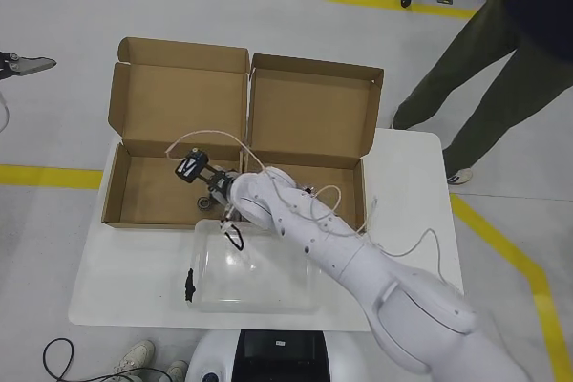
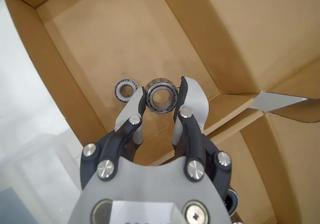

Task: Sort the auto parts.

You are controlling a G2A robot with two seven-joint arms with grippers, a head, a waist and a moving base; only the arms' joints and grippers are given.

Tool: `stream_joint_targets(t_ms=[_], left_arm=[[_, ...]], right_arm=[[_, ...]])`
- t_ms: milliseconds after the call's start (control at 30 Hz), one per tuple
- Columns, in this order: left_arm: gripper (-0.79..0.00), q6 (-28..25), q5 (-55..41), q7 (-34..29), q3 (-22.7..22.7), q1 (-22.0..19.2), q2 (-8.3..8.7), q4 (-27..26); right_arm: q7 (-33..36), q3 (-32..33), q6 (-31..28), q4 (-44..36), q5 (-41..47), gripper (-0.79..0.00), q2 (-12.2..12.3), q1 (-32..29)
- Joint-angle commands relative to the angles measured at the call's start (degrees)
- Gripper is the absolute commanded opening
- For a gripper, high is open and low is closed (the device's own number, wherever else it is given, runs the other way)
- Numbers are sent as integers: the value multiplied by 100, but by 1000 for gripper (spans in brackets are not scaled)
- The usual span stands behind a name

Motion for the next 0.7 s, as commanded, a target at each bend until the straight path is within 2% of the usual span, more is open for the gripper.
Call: stream_joint_targets(t_ms=[0,100,167,467,533,633,667], left_arm=[[0,0,0,0,0,0,0,0],[0,0,0,0,0,0,0,0],[0,0,0,0,0,0,0,0],[0,0,0,0,0,0,0,0],[0,0,0,0,0,0,0,0],[0,0,0,0,0,0,0,0],[0,0,0,0,0,0,0,0]], right_arm=[[47,-51,11,232,7,-785,-101,71],[-6,-96,-16,559,67,-773,-253,136],[-77,-110,-59,767,112,-717,-341,160],[-360,-153,-211,1446,129,-677,-658,281],[-401,-151,-232,1553,126,-619,-713,307],[-491,-138,-260,1692,124,-416,-785,338],[-538,-126,-284,1727,138,-231,-802,348]])
